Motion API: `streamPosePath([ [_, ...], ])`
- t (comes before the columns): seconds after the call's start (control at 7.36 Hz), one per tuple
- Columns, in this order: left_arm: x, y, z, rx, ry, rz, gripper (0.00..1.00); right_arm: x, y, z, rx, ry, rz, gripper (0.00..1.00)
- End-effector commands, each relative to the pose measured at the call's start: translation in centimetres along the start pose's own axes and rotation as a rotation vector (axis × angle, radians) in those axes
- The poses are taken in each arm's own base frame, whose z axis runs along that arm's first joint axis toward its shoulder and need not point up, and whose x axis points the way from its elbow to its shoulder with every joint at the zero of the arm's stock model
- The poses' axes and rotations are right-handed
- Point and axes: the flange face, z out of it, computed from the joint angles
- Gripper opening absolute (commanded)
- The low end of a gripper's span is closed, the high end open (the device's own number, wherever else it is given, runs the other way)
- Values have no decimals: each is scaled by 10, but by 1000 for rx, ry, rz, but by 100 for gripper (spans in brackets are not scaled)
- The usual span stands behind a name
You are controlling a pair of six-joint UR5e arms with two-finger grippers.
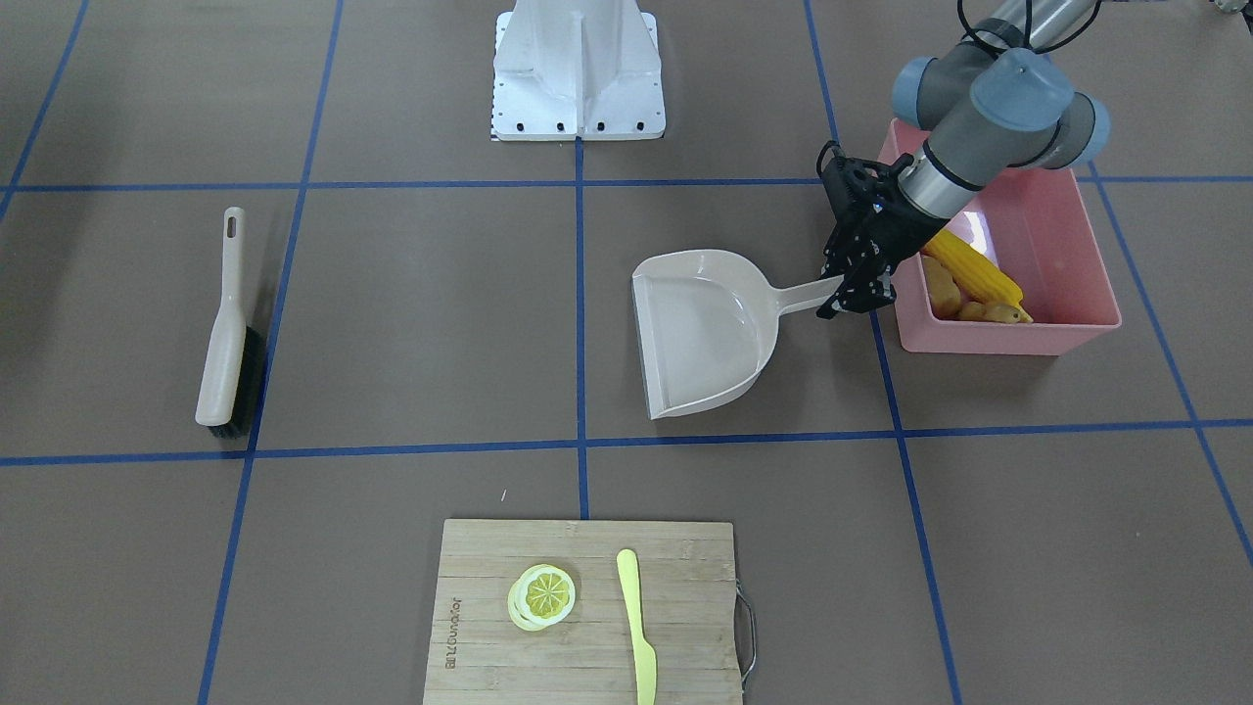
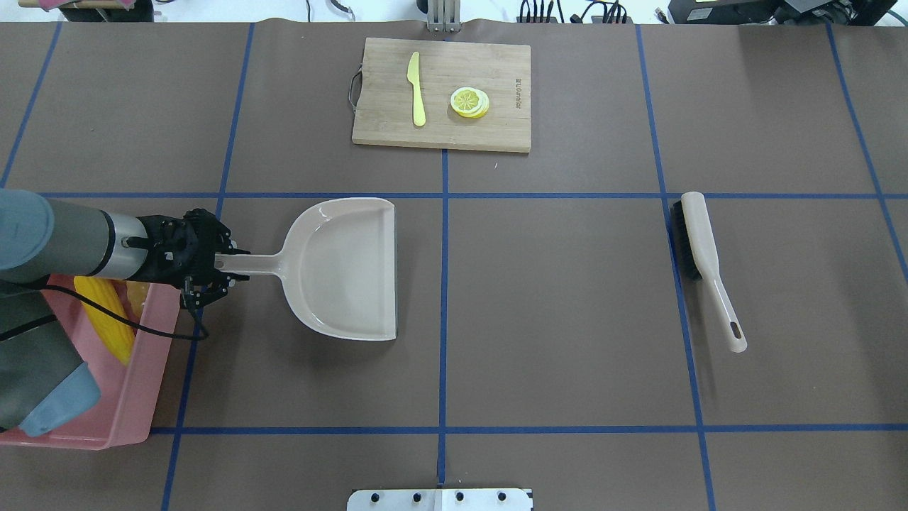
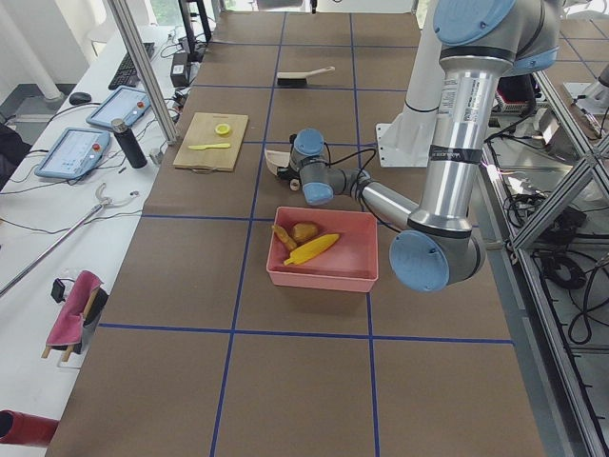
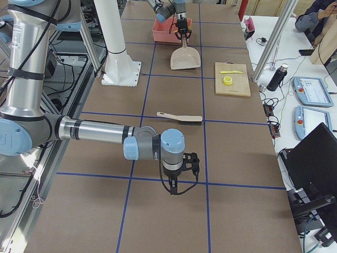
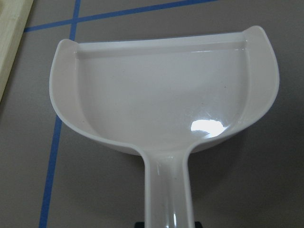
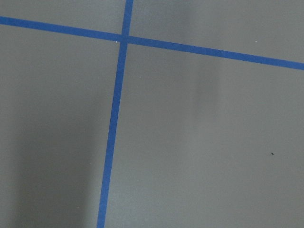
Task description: Sweep and dump trash into bin
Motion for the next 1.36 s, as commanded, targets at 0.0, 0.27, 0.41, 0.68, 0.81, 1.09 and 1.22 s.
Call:
streamPosePath([
  [0.0,-10,0,4,2,12,-5,23,1,1,1,-3,1,2,100],
  [0.27,-10,0,2,7,12,-1,99,2,1,2,-5,1,4,100],
  [0.41,-12,-1,-2,18,22,-4,99,2,0,2,-4,1,3,100],
  [0.68,-23,-4,-22,45,16,-57,99,2,0,3,-5,1,4,100],
  [0.81,-26,-14,-42,72,-6,-153,99,2,0,3,-5,1,4,100],
  [1.09,-17,1,-84,86,-45,-525,99,2,0,3,-5,1,4,100],
  [1.22,-21,20,-104,72,-136,-706,99,3,1,3,-6,1,5,100],
])
